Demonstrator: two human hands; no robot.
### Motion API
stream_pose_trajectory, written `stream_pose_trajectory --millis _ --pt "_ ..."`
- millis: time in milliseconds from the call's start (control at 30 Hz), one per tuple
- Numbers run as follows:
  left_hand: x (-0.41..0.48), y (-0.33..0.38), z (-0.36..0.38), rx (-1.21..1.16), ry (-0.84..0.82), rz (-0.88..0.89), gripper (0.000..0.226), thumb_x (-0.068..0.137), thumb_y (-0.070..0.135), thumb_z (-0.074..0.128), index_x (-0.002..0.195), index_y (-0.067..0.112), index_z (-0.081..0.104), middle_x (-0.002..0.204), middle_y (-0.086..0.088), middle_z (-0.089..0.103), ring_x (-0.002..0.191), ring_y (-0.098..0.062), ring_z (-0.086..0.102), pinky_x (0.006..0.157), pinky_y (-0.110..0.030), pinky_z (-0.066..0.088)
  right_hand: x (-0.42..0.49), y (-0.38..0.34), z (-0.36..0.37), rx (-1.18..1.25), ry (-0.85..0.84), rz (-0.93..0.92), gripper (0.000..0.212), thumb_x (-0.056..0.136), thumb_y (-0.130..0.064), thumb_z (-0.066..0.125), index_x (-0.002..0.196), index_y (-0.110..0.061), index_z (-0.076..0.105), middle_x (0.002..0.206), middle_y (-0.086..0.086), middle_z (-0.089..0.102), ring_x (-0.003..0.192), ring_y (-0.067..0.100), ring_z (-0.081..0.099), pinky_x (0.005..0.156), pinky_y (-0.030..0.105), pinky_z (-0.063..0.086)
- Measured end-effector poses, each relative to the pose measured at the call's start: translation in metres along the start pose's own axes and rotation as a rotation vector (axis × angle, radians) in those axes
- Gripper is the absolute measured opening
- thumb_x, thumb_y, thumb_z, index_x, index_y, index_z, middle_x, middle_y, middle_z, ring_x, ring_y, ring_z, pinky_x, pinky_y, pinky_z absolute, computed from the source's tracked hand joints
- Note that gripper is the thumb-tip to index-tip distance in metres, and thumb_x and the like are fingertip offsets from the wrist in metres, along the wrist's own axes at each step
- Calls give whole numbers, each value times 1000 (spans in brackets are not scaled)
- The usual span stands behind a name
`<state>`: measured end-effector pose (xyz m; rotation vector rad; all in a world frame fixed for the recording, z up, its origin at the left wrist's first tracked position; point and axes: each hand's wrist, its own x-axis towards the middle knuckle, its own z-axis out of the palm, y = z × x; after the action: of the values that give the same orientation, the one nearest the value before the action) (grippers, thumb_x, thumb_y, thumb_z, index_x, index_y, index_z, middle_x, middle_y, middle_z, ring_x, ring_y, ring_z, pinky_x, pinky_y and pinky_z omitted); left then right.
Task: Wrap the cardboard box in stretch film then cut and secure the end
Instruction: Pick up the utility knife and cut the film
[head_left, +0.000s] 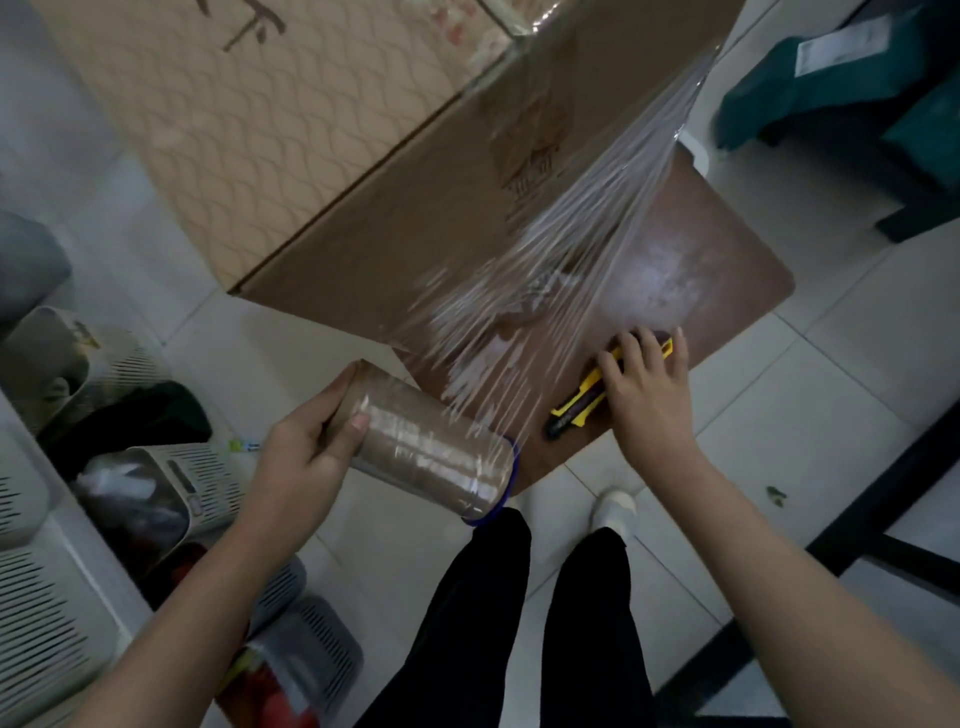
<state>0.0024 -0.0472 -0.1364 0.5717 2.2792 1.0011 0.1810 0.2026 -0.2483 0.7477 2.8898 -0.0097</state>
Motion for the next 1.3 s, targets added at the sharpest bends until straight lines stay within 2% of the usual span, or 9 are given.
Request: stream_pose_trajectory --millis 100,233,300,400,500,567,800,1067,1300 --pt "-1 6 1 31 11 3 42 88 28 54 113 61 51 107 50 53 107 22 47 86 -5 41 9 8 -13 27 2 5 16 76 0 66 91 -1 61 89 22 62 84 39 61 89 48 50" --pt "0 11 1 38 16 -25 41 87 27 53 101 65 54 94 48 58 93 22 53 79 -19 45 1 24 -19 275 -294 201 26 83 -11 58 106 -5 47 94 16 63 85 40 60 58 38 35" --pt "0 11 1 34 19 -31 45 88 24 54 100 67 52 96 47 58 95 21 53 80 -20 42 -16 32 -21 549 -338 328 24 86 -14 59 106 -6 47 86 17 67 75 39 63 56 40 43" --pt "-1 11 3 27 25 -48 46 89 23 55 101 67 52 97 46 58 96 20 53 80 -21 43 -44 33 -28 1296 -374 603 16 92 -17 60 100 -4 54 78 16 65 54 24 62 58 40 53" --pt "-1 12 5 20 36 -66 39 84 30 53 98 66 54 92 44 60 90 19 54 78 -26 45 -70 23 -32 1824 -366 793 17 98 -10 48 105 3 56 83 15 62 62 18 62 65 29 60" --pt "-1 11 5 11 53 -61 42 84 29 53 105 66 52 94 44 60 94 21 53 82 -27 45 -79 19 -36 2004 -358 836 18 96 -6 47 107 3 59 88 10 67 72 19 67 70 26 60" --pt "-3 6 7 7 70 -29 48 90 12 58 124 43 47 109 33 56 102 21 50 88 -21 41 -85 3 -46 2177 -314 722 29 79 -9 57 105 3 62 88 8 69 73 16 66 70 24 57" --pt "-4 3 9 20 93 -32 46 90 13 58 130 32 47 112 25 58 107 4 54 92 -25 42 -97 -8 -48 2018 -178 888 43 78 -46 58 84 -4 65 55 5 62 43 14 54 42 23 49" --pt "-2 4 6 -9 59 -66 42 93 12 54 131 28 50 116 24 59 109 5 55 92 -21 43 -108 -22 -63 1877 -127 644 36 84 -44 59 80 -8 55 62 11 68 46 19 62 46 23 50"
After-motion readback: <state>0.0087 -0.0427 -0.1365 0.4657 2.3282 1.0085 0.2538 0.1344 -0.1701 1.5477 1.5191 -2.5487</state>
